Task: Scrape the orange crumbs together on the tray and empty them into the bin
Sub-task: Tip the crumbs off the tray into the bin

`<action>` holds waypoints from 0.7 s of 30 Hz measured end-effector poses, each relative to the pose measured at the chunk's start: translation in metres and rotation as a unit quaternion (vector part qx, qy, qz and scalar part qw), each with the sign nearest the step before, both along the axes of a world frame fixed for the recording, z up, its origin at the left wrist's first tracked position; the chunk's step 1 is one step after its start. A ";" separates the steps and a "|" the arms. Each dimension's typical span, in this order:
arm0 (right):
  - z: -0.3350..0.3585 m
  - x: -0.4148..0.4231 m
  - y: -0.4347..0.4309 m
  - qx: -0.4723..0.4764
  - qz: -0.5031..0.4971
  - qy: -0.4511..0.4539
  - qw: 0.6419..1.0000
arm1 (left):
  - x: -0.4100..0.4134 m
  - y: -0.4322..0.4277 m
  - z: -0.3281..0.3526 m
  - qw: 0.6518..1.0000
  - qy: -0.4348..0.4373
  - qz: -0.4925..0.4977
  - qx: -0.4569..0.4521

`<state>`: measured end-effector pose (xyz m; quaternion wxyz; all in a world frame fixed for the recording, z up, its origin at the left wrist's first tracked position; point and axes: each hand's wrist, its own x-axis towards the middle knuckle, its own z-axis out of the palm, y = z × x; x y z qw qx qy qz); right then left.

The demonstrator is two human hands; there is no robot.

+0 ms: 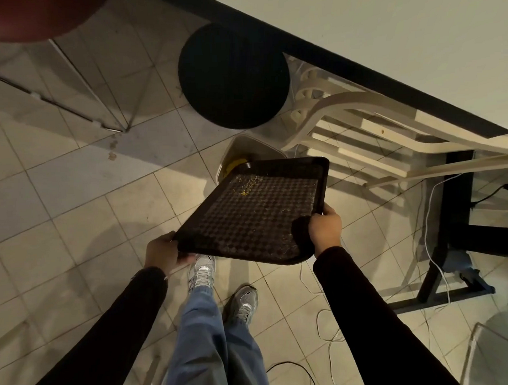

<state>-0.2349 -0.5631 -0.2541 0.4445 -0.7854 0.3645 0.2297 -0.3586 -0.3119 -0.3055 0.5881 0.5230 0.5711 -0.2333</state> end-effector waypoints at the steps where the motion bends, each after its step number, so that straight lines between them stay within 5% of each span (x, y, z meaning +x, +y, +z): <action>1: 0.001 0.001 0.000 -0.004 0.005 0.002 1.000 | -0.001 0.000 0.000 1.000 -0.002 0.001 0.003; 21: 0.024 0.045 0.011 -0.052 0.127 0.058 0.989 | -0.008 -0.024 0.012 0.997 0.037 0.072 -0.009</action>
